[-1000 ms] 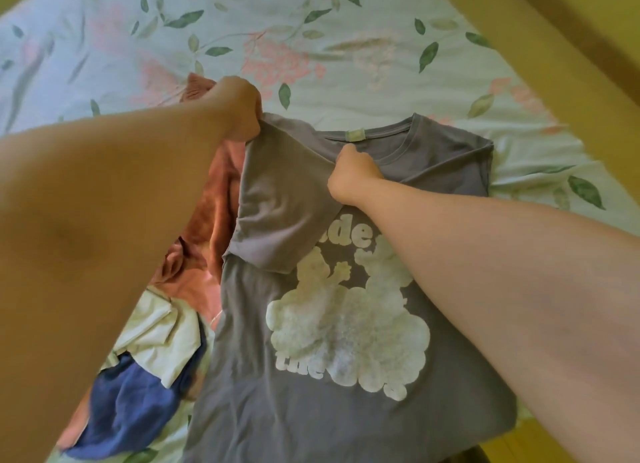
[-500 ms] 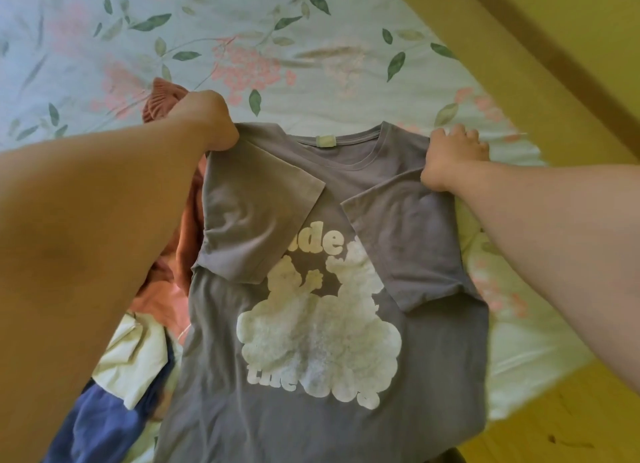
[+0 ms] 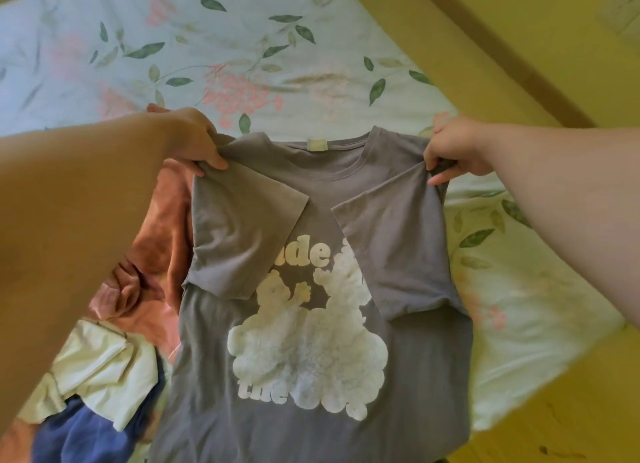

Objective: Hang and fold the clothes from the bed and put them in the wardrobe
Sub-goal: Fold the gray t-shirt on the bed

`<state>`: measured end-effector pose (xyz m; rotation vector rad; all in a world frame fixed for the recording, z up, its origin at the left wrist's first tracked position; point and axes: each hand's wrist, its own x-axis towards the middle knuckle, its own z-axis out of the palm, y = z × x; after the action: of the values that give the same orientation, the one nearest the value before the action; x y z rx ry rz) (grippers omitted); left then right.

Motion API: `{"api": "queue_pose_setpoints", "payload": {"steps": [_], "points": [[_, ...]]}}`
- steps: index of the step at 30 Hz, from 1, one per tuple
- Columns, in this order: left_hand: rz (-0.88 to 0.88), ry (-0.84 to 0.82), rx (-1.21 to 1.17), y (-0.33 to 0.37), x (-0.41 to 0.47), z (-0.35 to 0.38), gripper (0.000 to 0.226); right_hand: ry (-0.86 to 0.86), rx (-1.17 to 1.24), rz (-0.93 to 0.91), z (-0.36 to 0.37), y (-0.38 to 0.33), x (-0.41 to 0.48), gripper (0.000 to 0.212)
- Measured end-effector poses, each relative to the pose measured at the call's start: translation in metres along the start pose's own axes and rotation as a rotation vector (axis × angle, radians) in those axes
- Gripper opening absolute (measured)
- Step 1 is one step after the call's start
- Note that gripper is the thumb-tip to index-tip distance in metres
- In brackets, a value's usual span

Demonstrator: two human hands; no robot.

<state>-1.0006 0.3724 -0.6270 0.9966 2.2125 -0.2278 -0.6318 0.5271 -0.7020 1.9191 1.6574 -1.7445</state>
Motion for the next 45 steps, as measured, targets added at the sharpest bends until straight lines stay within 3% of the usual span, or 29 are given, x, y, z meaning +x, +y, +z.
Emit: {"api": "queue_pose_setpoints", "payload": {"steps": [2, 6, 9, 12, 17, 22, 26, 31, 40, 45], "points": [[0.054, 0.079, 0.070, 0.006, 0.013, -0.027, 0.027, 0.065, 0.039, -0.038, -0.011, -0.012, 0.000, 0.031], [0.174, 0.441, 0.328, 0.008, 0.012, -0.047, 0.029, 0.356, 0.064, -0.153, -0.022, -0.044, 0.003, 0.035], [0.230, 0.501, 0.284, 0.009, 0.020, -0.061, 0.030, 0.470, -0.049, -0.255, -0.023, -0.060, 0.003, 0.028], [0.270, 0.521, 0.283, 0.005, 0.009, -0.053, 0.031, 0.447, -0.201, -0.350, -0.020, -0.059, -0.010, 0.026], [0.421, 0.594, 0.152, -0.029, -0.042, -0.010, 0.026, 0.408, -0.344, -0.463, -0.002, -0.022, -0.070, 0.005], [0.671, 0.572, 0.269, -0.091, -0.128, 0.073, 0.021, 0.336, -0.689, -0.610, 0.040, 0.055, -0.161, 0.014], [0.673, 0.511, 0.220, -0.148, -0.166, 0.138, 0.022, 0.270, -0.990, -0.788, 0.082, 0.126, -0.214, 0.016], [0.700, 0.365, 0.230, -0.202, -0.173, 0.214, 0.021, 0.049, -1.234, -0.624, 0.130, 0.201, -0.234, 0.018], [0.820, 0.465, 0.145, -0.254, -0.195, 0.282, 0.018, 0.147, -1.258, -0.490, 0.182, 0.252, -0.261, 0.009], [0.814, 0.523, 0.104, -0.262, -0.206, 0.306, 0.018, 0.169, -1.191, -0.439, 0.193, 0.271, -0.272, 0.020]]}}
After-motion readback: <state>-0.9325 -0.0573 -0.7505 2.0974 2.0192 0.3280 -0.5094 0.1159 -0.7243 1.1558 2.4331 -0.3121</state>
